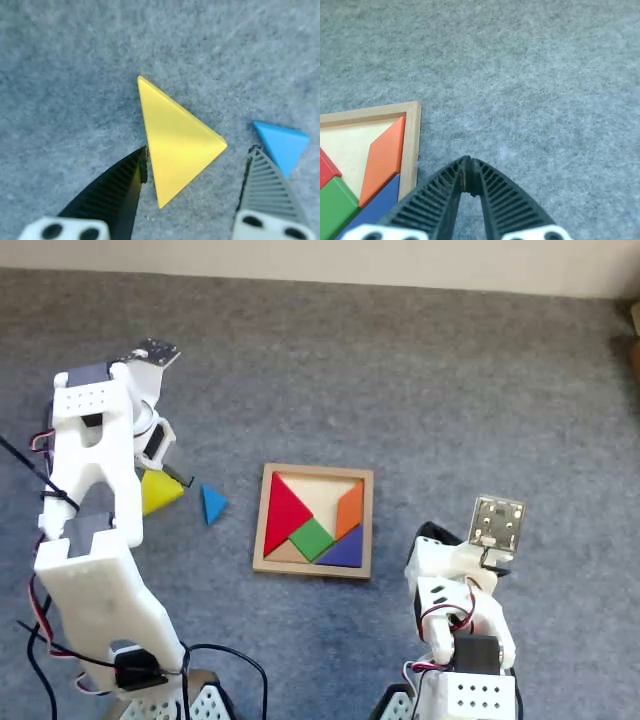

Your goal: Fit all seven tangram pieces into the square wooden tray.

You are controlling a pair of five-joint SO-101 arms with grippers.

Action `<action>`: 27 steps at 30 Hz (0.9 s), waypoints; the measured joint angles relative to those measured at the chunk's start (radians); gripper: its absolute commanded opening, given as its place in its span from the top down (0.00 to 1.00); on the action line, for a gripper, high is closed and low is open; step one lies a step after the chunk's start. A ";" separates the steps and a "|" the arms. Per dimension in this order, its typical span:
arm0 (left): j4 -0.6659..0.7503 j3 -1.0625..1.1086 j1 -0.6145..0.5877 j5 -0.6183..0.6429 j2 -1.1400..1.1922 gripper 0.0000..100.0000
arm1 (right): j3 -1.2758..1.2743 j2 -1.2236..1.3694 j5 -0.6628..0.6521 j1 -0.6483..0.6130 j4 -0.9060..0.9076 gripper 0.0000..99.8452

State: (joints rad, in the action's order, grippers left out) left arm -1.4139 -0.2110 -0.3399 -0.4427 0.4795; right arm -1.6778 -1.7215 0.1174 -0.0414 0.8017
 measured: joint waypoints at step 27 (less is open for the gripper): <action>-0.002 -0.112 -0.038 -0.075 0.213 0.69 | 0.000 0.000 0.000 0.000 0.000 1.00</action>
State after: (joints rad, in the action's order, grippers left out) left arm -1.4154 -0.3230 -0.3782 -0.5178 0.6928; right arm -1.6778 -1.7215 0.1174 -0.0414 0.8017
